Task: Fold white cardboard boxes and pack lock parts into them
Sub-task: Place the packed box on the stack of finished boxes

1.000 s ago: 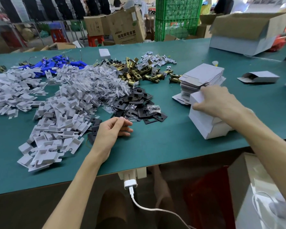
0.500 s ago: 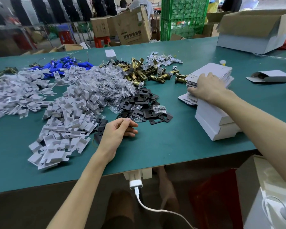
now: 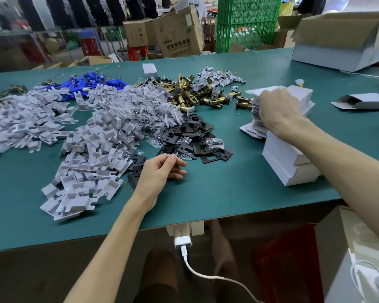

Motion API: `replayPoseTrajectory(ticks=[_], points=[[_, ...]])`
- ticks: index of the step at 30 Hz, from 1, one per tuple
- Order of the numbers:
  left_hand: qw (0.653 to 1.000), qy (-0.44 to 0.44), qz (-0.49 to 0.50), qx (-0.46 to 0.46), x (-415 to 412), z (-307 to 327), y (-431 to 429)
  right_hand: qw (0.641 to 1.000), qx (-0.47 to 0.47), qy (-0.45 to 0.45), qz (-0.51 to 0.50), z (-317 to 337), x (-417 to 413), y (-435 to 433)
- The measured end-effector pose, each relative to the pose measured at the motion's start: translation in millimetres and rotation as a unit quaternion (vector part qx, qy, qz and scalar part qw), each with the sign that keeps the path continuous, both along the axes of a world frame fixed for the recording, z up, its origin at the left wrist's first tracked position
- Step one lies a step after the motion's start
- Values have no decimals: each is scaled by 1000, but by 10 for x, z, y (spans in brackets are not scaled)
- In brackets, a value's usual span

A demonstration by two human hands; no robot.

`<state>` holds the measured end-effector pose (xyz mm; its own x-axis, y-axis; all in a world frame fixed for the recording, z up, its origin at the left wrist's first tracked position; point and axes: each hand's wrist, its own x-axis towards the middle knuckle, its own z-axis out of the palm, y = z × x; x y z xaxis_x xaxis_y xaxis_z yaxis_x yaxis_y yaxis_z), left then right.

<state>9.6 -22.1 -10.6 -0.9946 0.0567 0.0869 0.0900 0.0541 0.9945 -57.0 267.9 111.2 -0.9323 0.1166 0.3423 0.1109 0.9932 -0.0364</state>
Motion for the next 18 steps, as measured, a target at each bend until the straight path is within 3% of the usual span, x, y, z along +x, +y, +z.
replayPoseTrajectory(ticks=[5, 11, 14, 18], points=[[999, 14, -18, 32, 37, 41, -4, 976, -10, 155, 151, 31, 238, -327], [993, -31, -43, 102, 45, 126, -9, 920, -78, 81, 376, -493, 634, -894], [985, -55, -15, 164, 46, 152, -17, 897, -116, 47, 425, -822, 751, -1075], [975, -68, 0, 212, 43, 162, -52, 864, -231, 70, 442, -1018, 834, -1180]])
